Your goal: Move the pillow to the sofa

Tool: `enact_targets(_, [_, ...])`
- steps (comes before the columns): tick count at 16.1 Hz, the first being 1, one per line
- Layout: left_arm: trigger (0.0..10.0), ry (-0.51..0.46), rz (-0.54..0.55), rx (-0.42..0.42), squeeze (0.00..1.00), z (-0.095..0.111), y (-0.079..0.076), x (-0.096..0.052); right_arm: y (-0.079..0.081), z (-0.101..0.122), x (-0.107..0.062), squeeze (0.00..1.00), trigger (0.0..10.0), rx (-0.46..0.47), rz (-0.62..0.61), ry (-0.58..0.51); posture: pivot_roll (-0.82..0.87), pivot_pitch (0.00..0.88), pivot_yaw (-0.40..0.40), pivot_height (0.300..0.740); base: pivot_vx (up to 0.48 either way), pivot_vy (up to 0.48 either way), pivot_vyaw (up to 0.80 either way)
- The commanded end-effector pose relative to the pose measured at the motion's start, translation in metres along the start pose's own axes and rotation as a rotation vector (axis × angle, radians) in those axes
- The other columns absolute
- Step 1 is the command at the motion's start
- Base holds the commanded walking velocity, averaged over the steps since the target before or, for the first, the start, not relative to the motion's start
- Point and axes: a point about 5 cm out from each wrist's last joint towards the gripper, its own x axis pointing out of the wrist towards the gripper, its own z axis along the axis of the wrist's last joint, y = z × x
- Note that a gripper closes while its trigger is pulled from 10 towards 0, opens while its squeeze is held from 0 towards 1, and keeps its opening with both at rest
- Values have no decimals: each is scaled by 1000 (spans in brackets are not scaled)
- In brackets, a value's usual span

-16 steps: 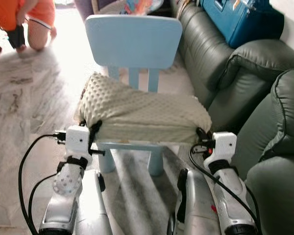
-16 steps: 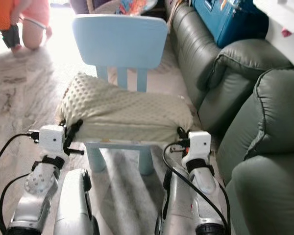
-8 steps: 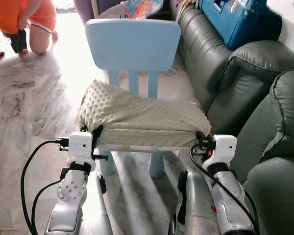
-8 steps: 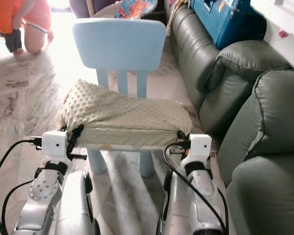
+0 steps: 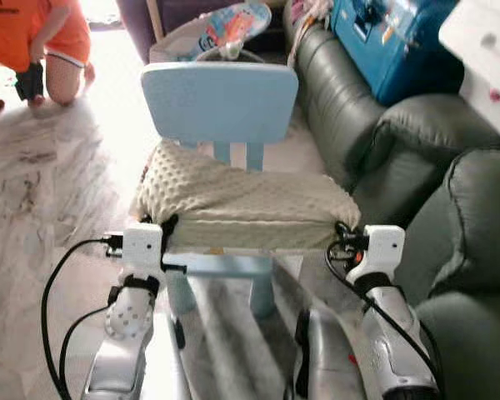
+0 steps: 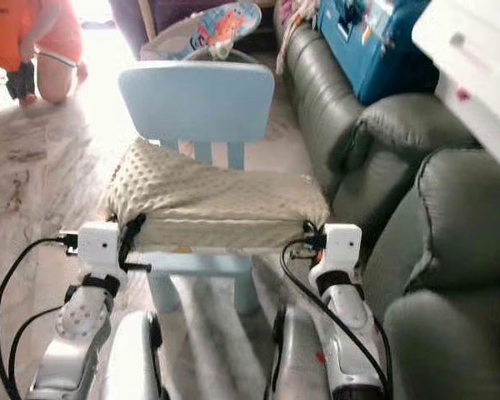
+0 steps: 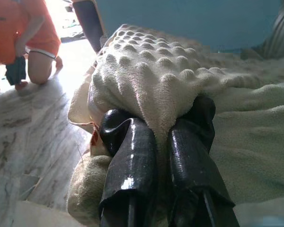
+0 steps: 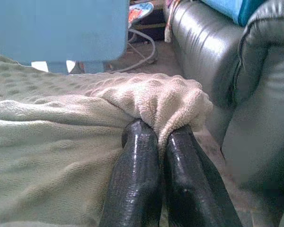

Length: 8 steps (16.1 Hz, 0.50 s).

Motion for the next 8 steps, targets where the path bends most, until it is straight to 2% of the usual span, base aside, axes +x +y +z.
enact_targets(1, [10000,-9,47,14,0,3,8,-2,-7,9,2,0,0,-10,-24,-25,24,0,-19,649,0,0,0])
enact_targets(2, [10000,-8,48,14,0,3,8,-2,-7,9,2,0,4549,-18,-26,-22,24,0,-18,654,0,0,0])
enact_targets(3, [10000,-9,52,15,0,4,9,0,-5,9,2,0,10000,-4,-17,-23,24,0,-18,659,0,0,0])
enact_targets(8, [10000,-18,33,8,0,7,4,4,-3,16,9,0,10000,1,10,-46,17,0,-16,702,0,0,0])
